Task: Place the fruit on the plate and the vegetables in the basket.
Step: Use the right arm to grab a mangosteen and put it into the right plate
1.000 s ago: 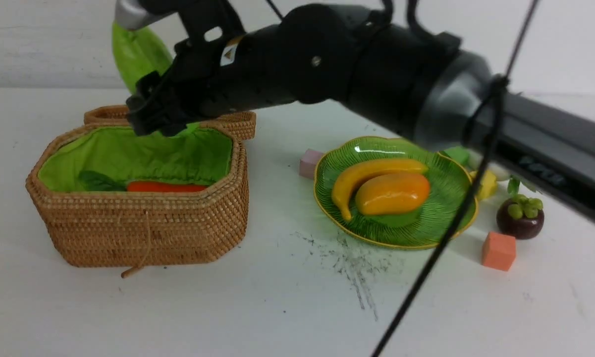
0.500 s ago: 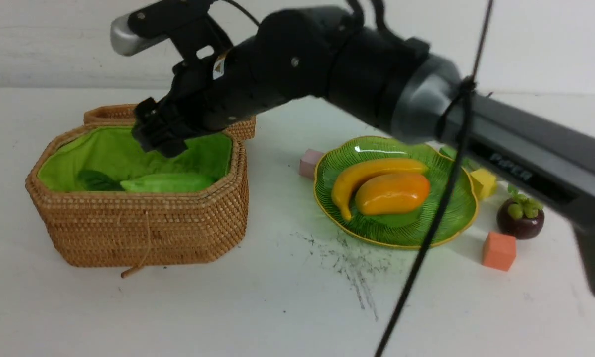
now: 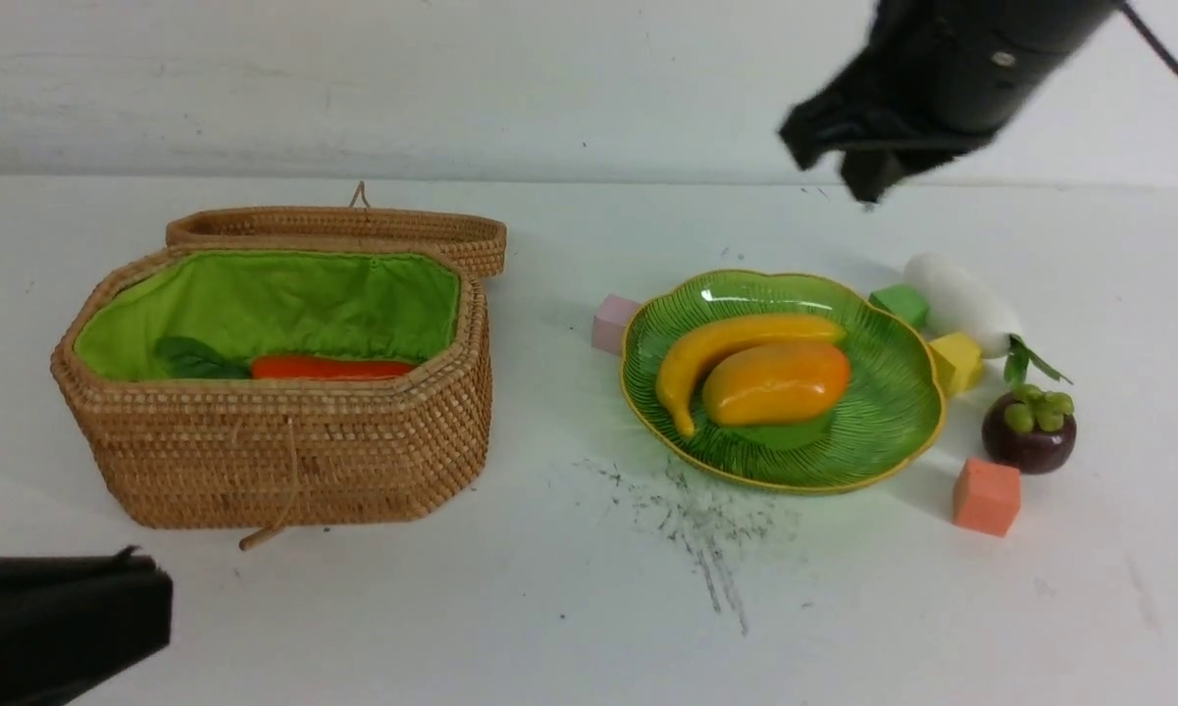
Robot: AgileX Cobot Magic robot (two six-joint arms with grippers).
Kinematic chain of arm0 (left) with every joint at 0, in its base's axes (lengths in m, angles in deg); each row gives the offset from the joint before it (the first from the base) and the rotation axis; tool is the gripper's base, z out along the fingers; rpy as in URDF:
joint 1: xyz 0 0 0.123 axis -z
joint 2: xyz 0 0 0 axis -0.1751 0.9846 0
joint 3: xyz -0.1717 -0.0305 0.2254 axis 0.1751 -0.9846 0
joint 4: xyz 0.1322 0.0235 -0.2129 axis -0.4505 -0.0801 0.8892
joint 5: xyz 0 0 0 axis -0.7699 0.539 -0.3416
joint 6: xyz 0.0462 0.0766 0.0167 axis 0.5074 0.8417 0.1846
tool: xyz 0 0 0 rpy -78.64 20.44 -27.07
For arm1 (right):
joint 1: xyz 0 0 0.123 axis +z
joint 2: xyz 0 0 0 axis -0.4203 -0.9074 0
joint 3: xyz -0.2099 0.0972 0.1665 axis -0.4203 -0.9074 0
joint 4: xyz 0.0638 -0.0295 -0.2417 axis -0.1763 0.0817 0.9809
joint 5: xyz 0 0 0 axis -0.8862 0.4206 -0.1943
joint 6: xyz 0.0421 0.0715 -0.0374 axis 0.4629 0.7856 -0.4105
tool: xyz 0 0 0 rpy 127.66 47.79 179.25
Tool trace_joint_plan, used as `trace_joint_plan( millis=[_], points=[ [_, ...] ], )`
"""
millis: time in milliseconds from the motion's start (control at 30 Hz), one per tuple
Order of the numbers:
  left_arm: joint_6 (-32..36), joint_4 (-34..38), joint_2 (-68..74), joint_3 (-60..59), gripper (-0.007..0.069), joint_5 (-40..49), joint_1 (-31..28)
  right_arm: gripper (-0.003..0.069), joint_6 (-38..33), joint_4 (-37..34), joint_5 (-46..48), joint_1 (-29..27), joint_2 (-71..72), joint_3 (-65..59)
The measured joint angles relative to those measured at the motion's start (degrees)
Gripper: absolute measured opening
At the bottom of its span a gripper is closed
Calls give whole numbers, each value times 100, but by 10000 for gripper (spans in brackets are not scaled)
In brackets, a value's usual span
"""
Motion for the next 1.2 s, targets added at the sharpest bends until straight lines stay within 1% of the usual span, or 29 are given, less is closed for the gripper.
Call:
trace_joint_plan(
  millis=[33, 133, 200, 267, 367, 433, 500, 567, 633, 667, 767, 900, 1067, 1200],
  points=[
    [140, 146, 0, 0, -13, -179, 0, 13, 137, 13, 0, -402, 159, -498],
    [261, 258, 0, 0, -13, -472, 0, 84, 279, -2, 0, -1237, 262, -1490],
    [275, 268, 0, 0, -13, -624, 0, 161, 301, -176, -88, -1652, 185, -1977],
    [276, 281, 0, 0, -13, -706, 0, 272, 328, -393, -425, -2042, 37, -2344],
    [287, 286, 0, 0, -13, -742, 0, 456, 448, -693, -1032, -2465, -225, -2553],
    [292, 286, 0, 0, -13, -742, 0, 566, 468, -840, -1366, -2615, -427, -2582],
    [293, 286, 0, 0, -13, -742, 0, 644, 468, -898, -1648, -2652, -632, -2582],
    [293, 286, 0, 0, -13, -742, 0, 672, 468, -898, -1952, -2652, -840, -2582],
    [293, 286, 0, 0, -13, -742, 0, 674, 468, -898, -2365, -2652, -1072, -2587],
    [293, 286, 0, 0, -13, -742, 0, 674, 468, -898, -2365, -2652, -1094, -2586],
    [298, 286, 0, 0, -13, -706, 0, 653, 470, -886, -2890, -2652, -1407, -2586],
    [298, 286, 0, 0, -11, -686, 0, 619, 470, -858, -3177, -2652, -1684, -2586],
    [298, 286, 0, 0, -11, -656, 0, 561, 450, -853, -3281, -2652, -1794, -2586],
    [298, 286, 0, 0, -11, -619, 0, 549, 296, -853, -3272, -2652, -1796, -2586]
  ],
)
